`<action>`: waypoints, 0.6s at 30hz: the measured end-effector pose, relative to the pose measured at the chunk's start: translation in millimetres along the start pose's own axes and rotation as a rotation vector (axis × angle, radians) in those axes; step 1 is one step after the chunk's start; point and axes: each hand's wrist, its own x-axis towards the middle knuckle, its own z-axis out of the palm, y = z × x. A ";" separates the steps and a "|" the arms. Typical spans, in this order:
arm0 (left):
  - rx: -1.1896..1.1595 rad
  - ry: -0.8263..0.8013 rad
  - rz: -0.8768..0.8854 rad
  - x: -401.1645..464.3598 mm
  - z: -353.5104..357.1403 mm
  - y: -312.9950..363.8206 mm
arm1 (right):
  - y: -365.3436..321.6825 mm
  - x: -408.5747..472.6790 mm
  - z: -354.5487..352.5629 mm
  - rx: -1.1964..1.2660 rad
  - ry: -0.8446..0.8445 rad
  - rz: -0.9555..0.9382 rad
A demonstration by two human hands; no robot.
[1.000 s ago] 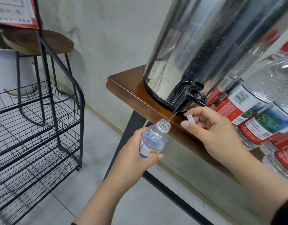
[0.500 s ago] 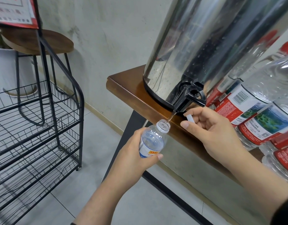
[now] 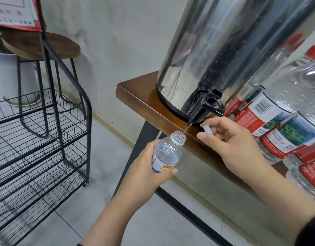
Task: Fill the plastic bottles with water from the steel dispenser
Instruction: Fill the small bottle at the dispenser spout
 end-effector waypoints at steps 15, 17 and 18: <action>-0.004 -0.002 0.016 0.9 1.0 -2.4 | -0.4 -1.3 -0.6 -0.025 0.002 -0.012; -0.012 0.002 0.021 0.7 0.9 -3.3 | 0.4 -1.2 -0.9 -0.024 0.004 -0.017; -0.012 0.003 0.022 0.7 0.7 -3.4 | 0.8 -1.0 -0.9 -0.032 0.003 -0.017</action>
